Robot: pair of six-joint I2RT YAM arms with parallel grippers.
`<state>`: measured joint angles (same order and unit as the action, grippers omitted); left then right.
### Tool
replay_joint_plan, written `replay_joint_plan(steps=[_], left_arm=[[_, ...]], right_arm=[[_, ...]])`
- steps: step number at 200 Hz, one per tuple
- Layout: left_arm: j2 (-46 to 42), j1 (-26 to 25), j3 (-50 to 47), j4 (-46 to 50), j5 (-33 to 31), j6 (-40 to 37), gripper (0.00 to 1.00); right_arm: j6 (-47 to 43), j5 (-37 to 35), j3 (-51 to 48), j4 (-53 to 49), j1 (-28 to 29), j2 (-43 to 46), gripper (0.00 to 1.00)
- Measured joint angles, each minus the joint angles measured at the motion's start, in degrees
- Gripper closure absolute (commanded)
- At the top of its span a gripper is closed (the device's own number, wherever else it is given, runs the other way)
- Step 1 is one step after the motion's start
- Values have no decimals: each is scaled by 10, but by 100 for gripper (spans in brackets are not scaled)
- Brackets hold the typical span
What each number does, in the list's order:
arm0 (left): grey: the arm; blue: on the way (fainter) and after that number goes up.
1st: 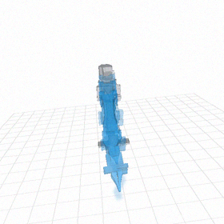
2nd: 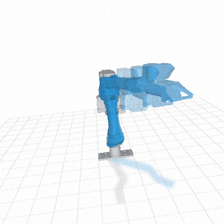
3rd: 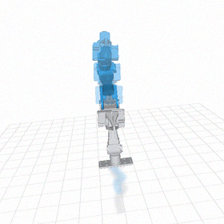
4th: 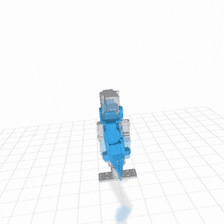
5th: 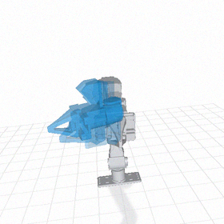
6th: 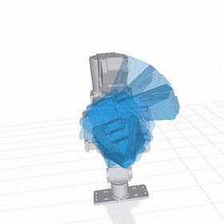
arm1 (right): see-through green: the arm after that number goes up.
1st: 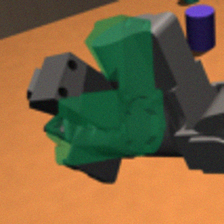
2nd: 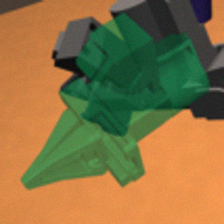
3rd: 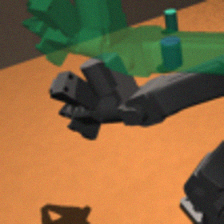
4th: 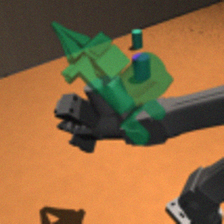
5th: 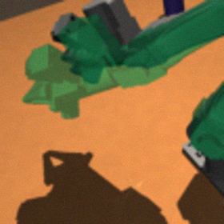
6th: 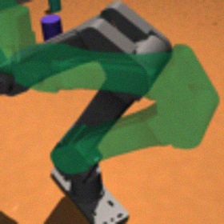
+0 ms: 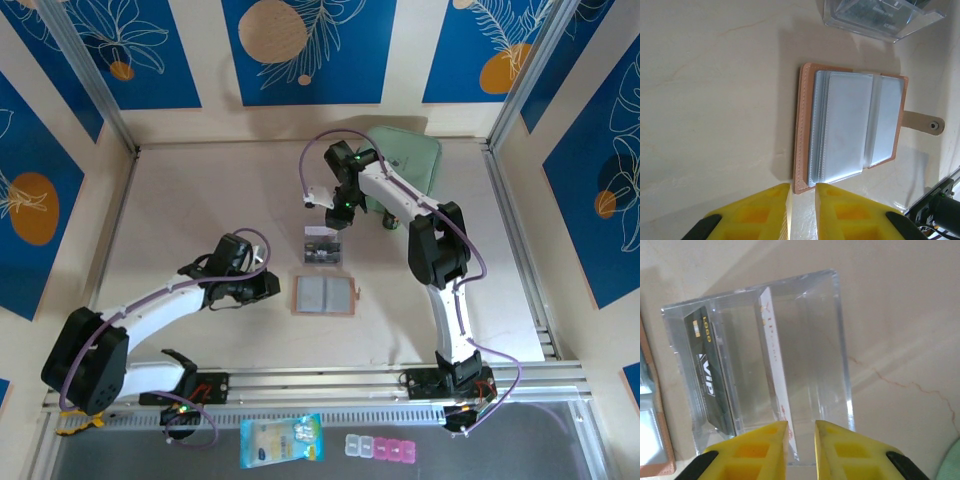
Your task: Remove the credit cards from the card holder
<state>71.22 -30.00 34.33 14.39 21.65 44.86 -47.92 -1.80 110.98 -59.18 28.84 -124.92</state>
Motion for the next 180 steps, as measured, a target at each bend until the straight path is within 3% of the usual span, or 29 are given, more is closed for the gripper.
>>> replay_joint_plan(steps=[180], left_arm=[[0, 0, 0, 0, 0, 0, 80]], right_arm=[[47, -27, -49, 87, 18, 9, 70]])
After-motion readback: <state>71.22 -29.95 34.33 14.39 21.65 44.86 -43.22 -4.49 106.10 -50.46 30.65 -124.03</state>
